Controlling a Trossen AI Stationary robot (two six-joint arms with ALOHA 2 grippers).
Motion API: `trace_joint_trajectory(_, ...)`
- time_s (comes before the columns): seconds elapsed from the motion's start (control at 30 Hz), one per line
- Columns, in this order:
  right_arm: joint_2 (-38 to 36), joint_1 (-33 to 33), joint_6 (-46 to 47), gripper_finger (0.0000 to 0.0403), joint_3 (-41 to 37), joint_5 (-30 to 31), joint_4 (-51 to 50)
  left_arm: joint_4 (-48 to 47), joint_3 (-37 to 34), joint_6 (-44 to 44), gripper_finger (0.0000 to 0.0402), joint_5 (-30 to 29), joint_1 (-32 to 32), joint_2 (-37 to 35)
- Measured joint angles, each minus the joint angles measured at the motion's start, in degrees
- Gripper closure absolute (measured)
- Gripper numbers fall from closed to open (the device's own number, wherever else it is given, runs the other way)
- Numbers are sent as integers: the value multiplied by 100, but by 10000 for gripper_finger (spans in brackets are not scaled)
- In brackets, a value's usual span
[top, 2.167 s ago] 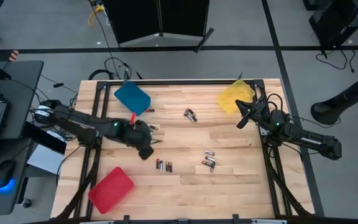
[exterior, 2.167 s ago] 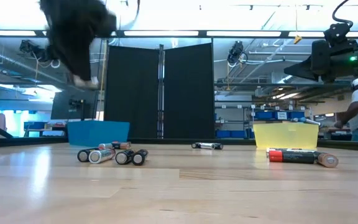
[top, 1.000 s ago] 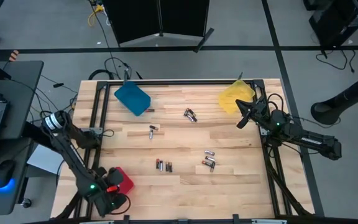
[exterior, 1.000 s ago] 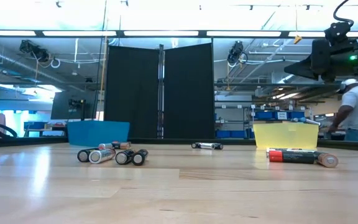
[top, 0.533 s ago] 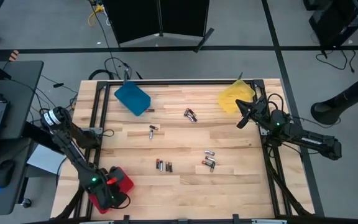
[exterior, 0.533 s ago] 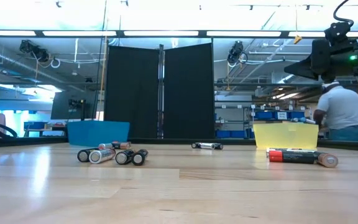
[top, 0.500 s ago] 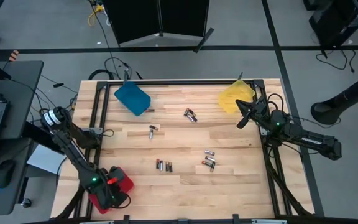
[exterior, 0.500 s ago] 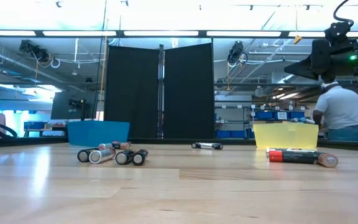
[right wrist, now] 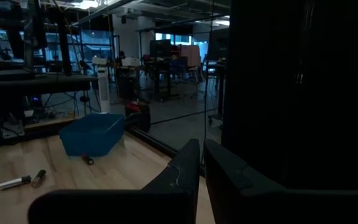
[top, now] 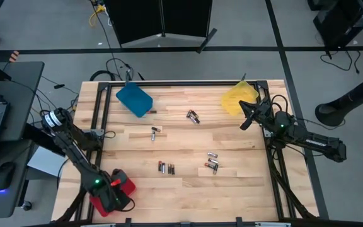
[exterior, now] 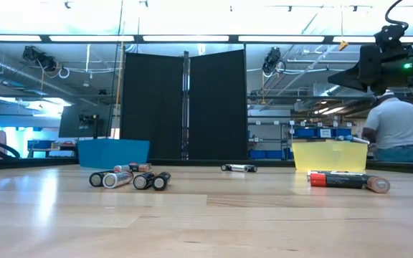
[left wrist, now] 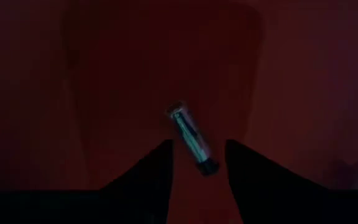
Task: Sort batteries
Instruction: Put the black orange battery into the yellow bin
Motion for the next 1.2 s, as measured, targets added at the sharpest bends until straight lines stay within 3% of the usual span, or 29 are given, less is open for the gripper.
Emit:
trace_joint_trajectory(0.17, 0, -2, 2, 367, 0, 0, 2, -950, 711, 237, 247, -213, 0, 0)
trace_joint_trajectory(0.27, 0, -1, 1, 367, 0, 0, 1, -1757, 1239, 299, 261, -702, 0, 0)
trace_joint_trajectory(0.43, 0, -2, 1, 368, 0, 0, 0, -2967, 1776, 301, 327, -1678, 23, 0)
trace_joint_trajectory(0.53, -1, 0, 2, 366, 0, 0, 1, -3078, 1759, 513, 384, -2154, 205, 0)
trace_joint_trajectory(0.63, -2, -2, 0, 367, 0, 0, 0, -2882, 1626, 914, 393, -2378, 535, 0)
trace_joint_trajectory(0.97, 0, -37, 0, 366, 0, 0, 10, 547, 174, 4012, 399, -2784, 1901, -507)
trace_joint_trajectory(1.2, -2, -37, 2, 368, 0, 0, 69, 3453, -970, 6210, 400, -2365, 2918, -746)
